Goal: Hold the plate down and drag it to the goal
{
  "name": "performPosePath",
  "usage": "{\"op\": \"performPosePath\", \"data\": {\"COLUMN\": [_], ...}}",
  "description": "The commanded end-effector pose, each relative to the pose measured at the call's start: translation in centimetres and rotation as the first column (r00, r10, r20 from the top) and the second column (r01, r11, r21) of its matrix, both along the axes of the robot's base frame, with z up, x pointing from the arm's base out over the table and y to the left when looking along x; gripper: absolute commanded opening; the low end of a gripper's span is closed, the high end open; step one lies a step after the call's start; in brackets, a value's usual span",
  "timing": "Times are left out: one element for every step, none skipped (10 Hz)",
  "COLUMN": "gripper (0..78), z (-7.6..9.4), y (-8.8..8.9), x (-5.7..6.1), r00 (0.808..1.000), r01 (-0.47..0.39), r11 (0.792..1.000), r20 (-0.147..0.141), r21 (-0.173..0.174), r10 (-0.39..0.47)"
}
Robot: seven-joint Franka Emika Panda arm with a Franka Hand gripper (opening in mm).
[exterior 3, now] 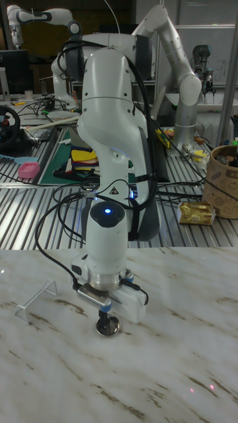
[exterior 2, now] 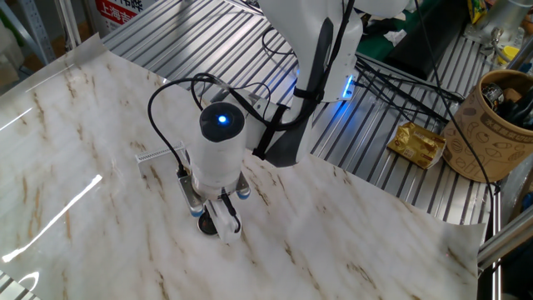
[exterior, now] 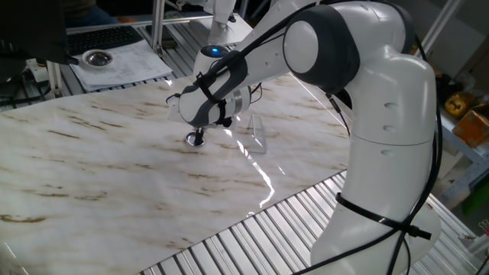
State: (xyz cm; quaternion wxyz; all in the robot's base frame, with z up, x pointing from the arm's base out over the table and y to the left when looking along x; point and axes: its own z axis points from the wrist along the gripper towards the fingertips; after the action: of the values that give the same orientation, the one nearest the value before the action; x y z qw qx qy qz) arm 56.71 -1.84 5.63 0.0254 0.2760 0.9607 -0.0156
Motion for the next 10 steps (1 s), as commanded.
{"op": "performPosePath", "data": {"gripper": [0.0, 0.0, 0.0, 0.0, 0.0, 0.0, 0.0, 0.0, 0.0, 0.0], "z": [0.10, 0.11, 0.14, 0.16, 0.16, 0.11, 0.04, 0.01, -0.06, -0.08], "y": [-0.05, -0.05, -0.05, -0.05, -0.05, -0.06, -0.07, -0.07, -0.10, -0.10], "x": [0.09, 0.08, 0.13, 0.19, 0.19, 0.03, -0.16, -0.26, -0.40, -0.45], "r00": [1.000, 1.000, 1.000, 1.000, 1.000, 1.000, 1.000, 1.000, 1.000, 1.000], "r01": [0.009, 0.010, 0.009, 0.009, 0.009, 0.012, 0.012, 0.016, 0.019, 0.020], "r11": [1.000, 1.000, 1.000, 1.000, 1.000, 1.000, 1.000, 1.000, 1.000, 1.000], "r20": [-0.003, -0.002, -0.001, -0.001, -0.001, -0.002, 0.000, 0.002, 0.003, 0.003], "r21": [-0.005, -0.006, -0.007, -0.010, -0.010, -0.009, -0.013, -0.015, -0.018, -0.019], "r10": [-0.009, -0.010, -0.009, -0.009, -0.009, -0.012, -0.012, -0.016, -0.019, -0.020]}}
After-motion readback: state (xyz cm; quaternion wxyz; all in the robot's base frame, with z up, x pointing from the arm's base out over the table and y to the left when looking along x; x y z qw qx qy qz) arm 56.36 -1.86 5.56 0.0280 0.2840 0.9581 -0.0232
